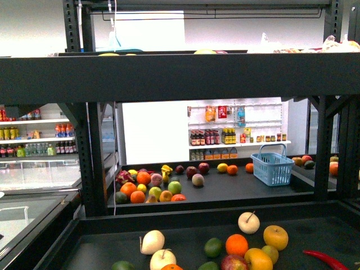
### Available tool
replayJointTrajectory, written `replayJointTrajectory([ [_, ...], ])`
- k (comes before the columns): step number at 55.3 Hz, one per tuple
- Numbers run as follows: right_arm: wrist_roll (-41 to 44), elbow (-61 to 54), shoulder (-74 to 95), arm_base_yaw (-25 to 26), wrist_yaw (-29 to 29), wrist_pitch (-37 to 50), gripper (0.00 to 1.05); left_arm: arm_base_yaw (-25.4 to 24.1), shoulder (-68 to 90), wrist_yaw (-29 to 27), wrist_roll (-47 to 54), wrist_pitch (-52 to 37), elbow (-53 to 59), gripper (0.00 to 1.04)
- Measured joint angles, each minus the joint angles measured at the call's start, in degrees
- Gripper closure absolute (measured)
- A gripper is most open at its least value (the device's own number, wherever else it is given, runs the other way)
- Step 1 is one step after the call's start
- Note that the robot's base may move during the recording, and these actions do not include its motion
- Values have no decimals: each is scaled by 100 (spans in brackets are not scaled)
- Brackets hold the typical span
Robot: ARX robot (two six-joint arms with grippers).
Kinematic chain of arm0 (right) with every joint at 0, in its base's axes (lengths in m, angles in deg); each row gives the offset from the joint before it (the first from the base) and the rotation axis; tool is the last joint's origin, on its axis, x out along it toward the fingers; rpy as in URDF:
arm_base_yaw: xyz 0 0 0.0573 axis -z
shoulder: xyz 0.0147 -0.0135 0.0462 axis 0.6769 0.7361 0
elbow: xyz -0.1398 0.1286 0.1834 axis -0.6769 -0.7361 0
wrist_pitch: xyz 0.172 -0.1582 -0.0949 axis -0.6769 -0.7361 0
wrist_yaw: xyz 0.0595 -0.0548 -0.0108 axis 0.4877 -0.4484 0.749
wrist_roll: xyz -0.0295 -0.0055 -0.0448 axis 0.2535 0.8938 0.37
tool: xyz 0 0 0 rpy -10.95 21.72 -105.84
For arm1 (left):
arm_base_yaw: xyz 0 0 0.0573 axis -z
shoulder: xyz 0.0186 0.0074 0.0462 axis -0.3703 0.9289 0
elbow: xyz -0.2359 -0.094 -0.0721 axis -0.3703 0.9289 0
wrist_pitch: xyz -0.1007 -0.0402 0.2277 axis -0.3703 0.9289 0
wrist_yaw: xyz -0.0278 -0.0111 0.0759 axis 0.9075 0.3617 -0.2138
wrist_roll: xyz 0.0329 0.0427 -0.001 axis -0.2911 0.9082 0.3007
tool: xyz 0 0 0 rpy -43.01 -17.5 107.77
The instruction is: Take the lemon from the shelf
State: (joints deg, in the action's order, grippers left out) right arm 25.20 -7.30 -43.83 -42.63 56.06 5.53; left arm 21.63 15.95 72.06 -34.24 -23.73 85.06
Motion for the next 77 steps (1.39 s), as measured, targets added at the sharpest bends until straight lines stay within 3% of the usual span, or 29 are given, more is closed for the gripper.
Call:
replayJointTrajectory([
  [19,0,0,0,0,0,0,7,0,0,0,0,0,0,8],
  [27,-2,0,0,0,0,0,7,-61,492,525,-1064,280,-52,8],
  [38,0,0,0,0,-2,0,7,-1239,1941,2162,-2881,-470,-706,8],
  [41,-2,0,0,0,0,0,7,-1751,2618,2675,-3379,-914,-1119,8],
  [49,0,0,0,0,0,0,7,-2710,4172,3274,-4299,-1639,-2057,8],
  [59,0,0,0,0,-2,0,7,-3456,6280,3314,-5434,-2149,-3139,8],
  [77,0,0,0,0,0,0,7,-3445,8408,2892,-6131,-2389,-4872,8],
])
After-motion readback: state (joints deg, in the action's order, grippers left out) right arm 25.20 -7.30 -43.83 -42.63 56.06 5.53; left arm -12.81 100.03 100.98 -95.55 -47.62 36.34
